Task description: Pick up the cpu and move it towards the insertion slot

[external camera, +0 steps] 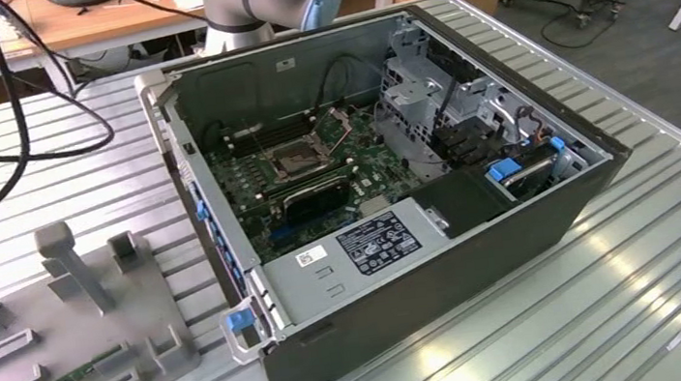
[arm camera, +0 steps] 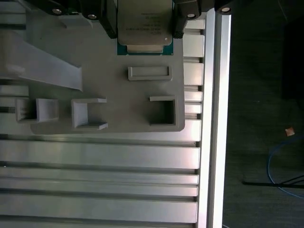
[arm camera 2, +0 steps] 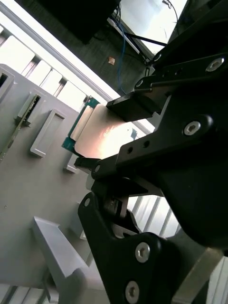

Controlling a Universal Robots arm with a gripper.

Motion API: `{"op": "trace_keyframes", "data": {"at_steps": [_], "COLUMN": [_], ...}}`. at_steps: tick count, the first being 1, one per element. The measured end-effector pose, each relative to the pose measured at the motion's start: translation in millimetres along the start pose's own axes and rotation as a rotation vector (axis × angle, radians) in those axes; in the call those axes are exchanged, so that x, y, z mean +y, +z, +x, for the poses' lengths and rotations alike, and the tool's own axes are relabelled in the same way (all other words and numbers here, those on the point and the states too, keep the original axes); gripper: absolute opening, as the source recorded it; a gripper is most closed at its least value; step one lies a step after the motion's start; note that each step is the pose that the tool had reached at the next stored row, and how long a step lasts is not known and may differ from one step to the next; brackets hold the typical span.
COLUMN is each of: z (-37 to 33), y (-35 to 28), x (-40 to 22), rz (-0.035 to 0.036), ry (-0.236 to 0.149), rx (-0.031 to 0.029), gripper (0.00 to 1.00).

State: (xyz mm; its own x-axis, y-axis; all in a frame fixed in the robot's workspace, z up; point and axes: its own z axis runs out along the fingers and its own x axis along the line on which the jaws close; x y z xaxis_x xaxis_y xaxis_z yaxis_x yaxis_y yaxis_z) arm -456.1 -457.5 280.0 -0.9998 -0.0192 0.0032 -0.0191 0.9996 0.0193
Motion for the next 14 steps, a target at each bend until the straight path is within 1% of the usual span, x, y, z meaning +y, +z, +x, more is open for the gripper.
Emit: {"op": "trace_keyframes", "data": {"at_steps": [14], "z": [-0.6], "y": [-47.2], "x": [0.9], "rz": [-0.0011], "ry": [0.0], "rx": [0.0], "gripper": [0.55]}}
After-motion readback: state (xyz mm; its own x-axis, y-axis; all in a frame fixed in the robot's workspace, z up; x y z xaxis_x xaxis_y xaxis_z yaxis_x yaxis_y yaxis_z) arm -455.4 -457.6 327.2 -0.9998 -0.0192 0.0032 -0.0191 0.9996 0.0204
